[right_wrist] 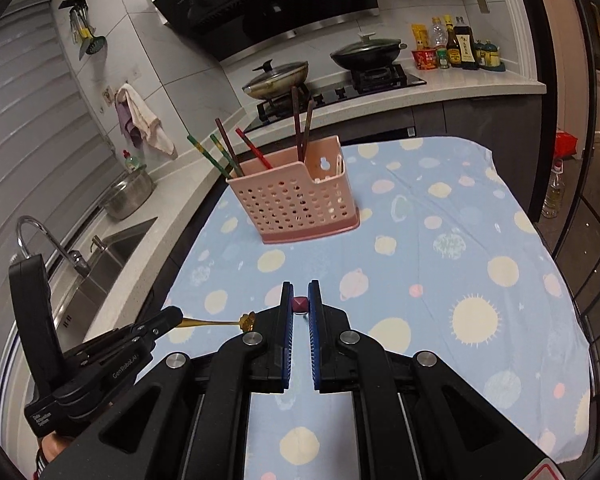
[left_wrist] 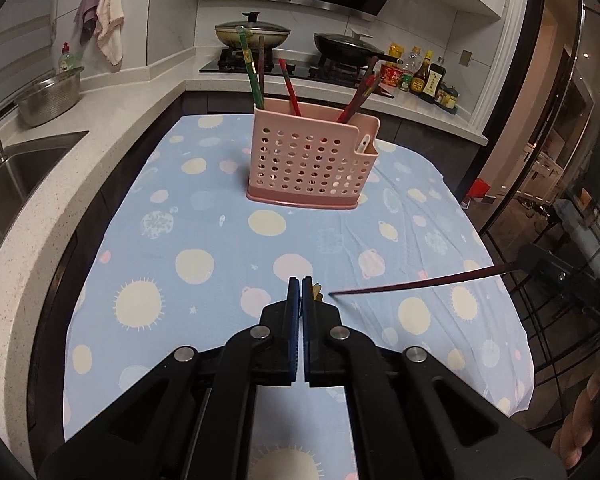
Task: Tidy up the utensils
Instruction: 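Lift the spoon and chopstick and carry them above the pink holder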
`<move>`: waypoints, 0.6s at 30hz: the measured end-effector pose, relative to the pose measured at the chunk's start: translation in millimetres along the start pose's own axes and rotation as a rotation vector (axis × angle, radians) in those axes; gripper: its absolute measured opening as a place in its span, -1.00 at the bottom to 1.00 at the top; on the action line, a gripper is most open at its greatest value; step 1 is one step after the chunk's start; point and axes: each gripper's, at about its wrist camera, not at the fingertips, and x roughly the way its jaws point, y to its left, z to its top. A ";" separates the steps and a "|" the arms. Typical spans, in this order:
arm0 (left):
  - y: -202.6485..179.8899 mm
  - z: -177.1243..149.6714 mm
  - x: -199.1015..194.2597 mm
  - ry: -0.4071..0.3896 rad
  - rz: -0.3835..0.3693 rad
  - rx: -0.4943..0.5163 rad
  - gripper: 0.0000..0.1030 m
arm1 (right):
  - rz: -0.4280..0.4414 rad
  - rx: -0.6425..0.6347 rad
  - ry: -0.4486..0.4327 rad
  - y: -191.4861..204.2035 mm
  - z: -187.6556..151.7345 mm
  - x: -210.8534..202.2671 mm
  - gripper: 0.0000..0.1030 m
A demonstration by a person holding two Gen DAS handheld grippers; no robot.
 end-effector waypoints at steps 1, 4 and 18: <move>0.2 2.4 -0.9 -0.006 0.000 0.003 -0.99 | 0.003 0.001 -0.009 0.3 4.7 0.4 -0.86; 0.1 12.3 -3.2 -0.022 0.000 0.010 -0.99 | 0.010 0.000 -0.032 1.6 18.9 2.8 -0.86; 5.4 104.6 -3.9 -0.128 -0.001 0.047 -0.98 | 0.051 -0.008 -0.202 12.8 114.2 12.2 -0.86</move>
